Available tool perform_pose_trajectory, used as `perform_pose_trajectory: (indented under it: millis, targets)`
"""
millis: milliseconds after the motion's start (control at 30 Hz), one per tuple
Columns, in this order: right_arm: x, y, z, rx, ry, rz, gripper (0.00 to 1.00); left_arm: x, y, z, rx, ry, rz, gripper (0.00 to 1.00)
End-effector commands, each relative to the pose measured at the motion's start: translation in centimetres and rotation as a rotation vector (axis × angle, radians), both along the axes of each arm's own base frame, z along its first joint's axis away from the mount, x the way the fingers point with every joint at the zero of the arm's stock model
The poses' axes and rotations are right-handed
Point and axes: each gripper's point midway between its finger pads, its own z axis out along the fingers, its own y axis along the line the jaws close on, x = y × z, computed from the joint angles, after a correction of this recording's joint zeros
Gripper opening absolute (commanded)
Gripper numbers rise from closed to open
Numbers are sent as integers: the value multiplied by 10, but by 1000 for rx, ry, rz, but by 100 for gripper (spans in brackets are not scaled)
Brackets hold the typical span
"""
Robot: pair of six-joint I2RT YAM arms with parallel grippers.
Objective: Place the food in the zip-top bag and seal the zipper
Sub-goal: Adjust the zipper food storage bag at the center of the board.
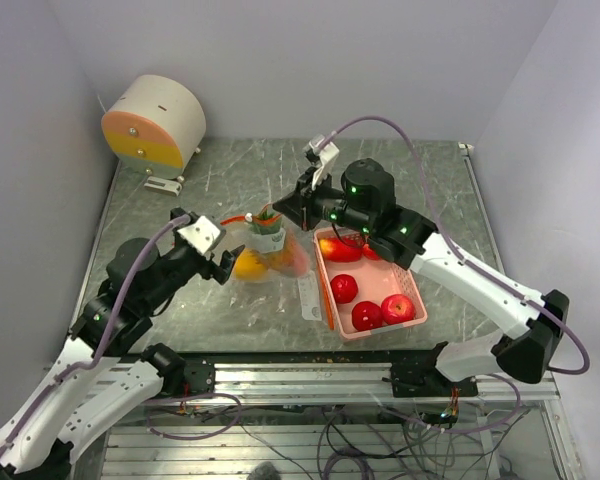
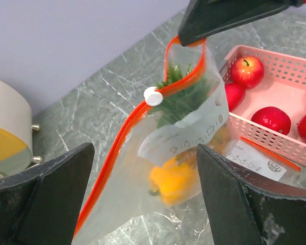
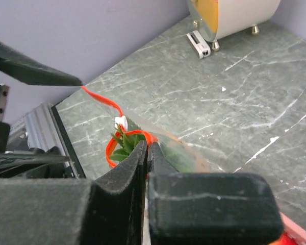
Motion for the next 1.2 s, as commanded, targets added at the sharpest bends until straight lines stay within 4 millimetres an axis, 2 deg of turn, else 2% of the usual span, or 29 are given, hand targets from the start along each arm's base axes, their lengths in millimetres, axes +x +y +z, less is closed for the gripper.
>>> perform_pose_trajectory:
  millis: [0, 67, 133, 200, 267, 333, 467, 533, 600, 700, 733, 767, 800, 900, 933, 967, 1000, 1033, 1133, 1167]
  targets:
    - [7, 10, -1, 2, -24, 18, 0, -4, 2, 15, -21, -63, -11, 93]
    - [5, 16, -11, -7, -9, 44, 0, -2, -1, 9, -2, -66, -23, 97]
    - [12, 19, -41, -89, 32, 35, 0, -1, -5, 4, 21, -64, -46, 100]
    - [9, 22, -64, -146, 73, 62, 0, 0, -7, 3, 46, -54, -58, 100]
    - [-7, 29, -64, -136, 76, 126, 0, 3, -6, 0, 68, -44, -46, 100]
    - [-13, 28, -40, -76, 38, 130, 0, 5, -3, -1, 78, -49, -32, 100]
    - [-7, 10, 38, 53, -97, 33, 0, 4, -2, 13, 35, -81, -23, 100]
    - [-5, -3, 61, 121, -151, -25, 0, 0, -2, 18, 14, -88, -30, 99]
    - [2, -3, 33, 113, -122, -63, 0, -3, 0, 18, 7, -89, -29, 100]
    - [17, 17, -30, -24, -14, -51, 0, -4, 5, 15, 14, -90, -13, 100]
    - [17, 23, -38, -47, 9, -30, 0, -4, 6, 15, 16, -89, -7, 100]
    - [15, 27, -30, -29, 0, -15, 0, -4, 7, 15, 18, -89, -1, 100]
    - [13, 28, -14, 9, -21, -5, 0, -4, 8, 16, 14, -88, 2, 100]
    - [7, 15, 52, 139, -130, -27, 0, -7, 10, 21, 0, -87, 4, 100]
    - [5, 9, 66, 169, -157, -36, 0, -8, 10, 20, -2, -86, 4, 100]
    - [2, 6, 70, 187, -169, -37, 0, -10, 11, 21, -8, -87, 5, 100]
    - [2, 6, 62, 188, -159, -34, 0, -10, 12, 20, -11, -88, 6, 100]
    - [2, 11, 42, 167, -124, -25, 0, -11, 13, 19, -13, -91, 8, 100]
    - [4, 39, -50, 43, 60, 48, 0, -11, 14, 16, -8, -95, 15, 99]
    - [5, 44, -60, 17, 88, 57, 0, -10, 14, 16, -3, -95, 17, 99]
